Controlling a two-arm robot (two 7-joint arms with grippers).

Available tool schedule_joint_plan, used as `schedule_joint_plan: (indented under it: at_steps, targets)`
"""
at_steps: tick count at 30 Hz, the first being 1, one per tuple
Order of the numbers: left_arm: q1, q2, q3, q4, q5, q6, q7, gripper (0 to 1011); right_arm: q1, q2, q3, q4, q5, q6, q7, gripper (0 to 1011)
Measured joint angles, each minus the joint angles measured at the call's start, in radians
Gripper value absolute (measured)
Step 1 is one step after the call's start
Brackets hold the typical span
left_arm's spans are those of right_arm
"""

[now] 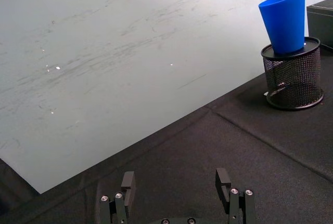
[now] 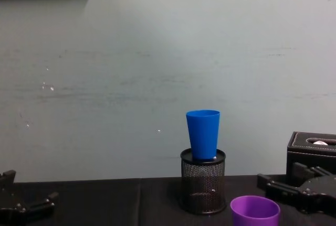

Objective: Pick up one cup with a gripper and tap it against the other cup.

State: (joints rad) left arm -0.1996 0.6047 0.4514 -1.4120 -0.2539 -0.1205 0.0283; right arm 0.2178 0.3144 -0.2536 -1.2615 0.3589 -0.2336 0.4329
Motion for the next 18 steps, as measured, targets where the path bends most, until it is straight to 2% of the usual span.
schedule_joint_plan:
  at_steps: [18]
  targets:
    - [0.0,0.0,0.0,0.0,0.0,0.0,0.0,1011,-0.003,-0.014,0.043,0.016,-0.013,0.005,-0.033,1004]
